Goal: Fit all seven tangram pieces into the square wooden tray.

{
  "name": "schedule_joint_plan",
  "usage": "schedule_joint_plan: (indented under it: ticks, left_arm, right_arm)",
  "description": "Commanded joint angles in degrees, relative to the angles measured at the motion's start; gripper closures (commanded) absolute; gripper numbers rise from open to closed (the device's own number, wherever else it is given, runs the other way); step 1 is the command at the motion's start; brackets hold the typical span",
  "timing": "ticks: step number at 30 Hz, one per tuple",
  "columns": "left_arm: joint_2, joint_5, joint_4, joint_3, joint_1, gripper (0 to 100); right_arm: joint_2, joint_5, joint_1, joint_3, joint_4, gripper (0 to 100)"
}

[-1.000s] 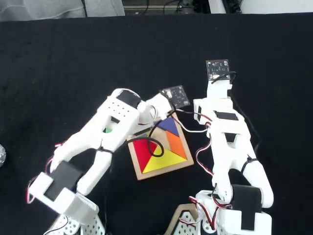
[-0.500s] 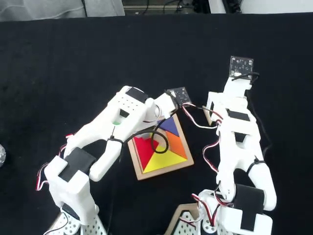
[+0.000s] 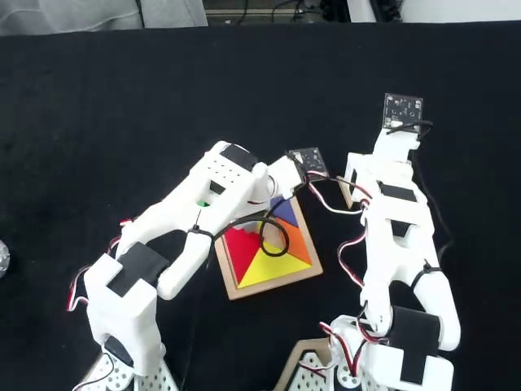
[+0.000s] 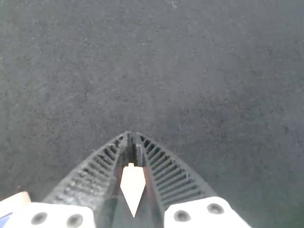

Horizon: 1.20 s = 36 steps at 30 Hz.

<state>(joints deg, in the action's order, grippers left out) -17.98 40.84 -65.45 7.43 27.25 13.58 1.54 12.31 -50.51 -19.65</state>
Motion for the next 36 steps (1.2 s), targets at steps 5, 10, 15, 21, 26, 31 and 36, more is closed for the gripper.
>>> schedule_joint_plan:
  ticks: [5,10,15,21,26,31,36]
  left_arm:
    - [-0.9,0.4,-5.0,-2.1,0.0,85]
    - [2.9,3.5,-9.2,-1.6,-0.6,85]
    - [7.3,2.8,-8.8,-1.9,-1.8,85]
    - [7.6,2.7,-3.1,-1.5,-1.9,85]
    - [3.7,2.3,-3.1,-1.9,-2.0,85]
    - [2.5,0.4,-3.2,-1.5,-2.3,74]
    - [2.5,0.4,-3.2,-1.6,-2.4,72]
  right_arm:
    - [0.5,-0.2,0.5,3.0,1.2,98.7]
    - [0.5,-0.2,0.4,3.0,1.2,98.7]
    - [0.5,-0.2,0.4,3.0,1.2,98.7]
    - [0.5,-0.2,0.4,3.0,1.2,98.7]
    - [0.5,-0.1,0.4,3.0,1.2,98.7]
    - [0.5,-0.1,0.4,3.0,1.2,98.7]
    - [0.4,-0.1,0.4,3.0,1.2,98.7]
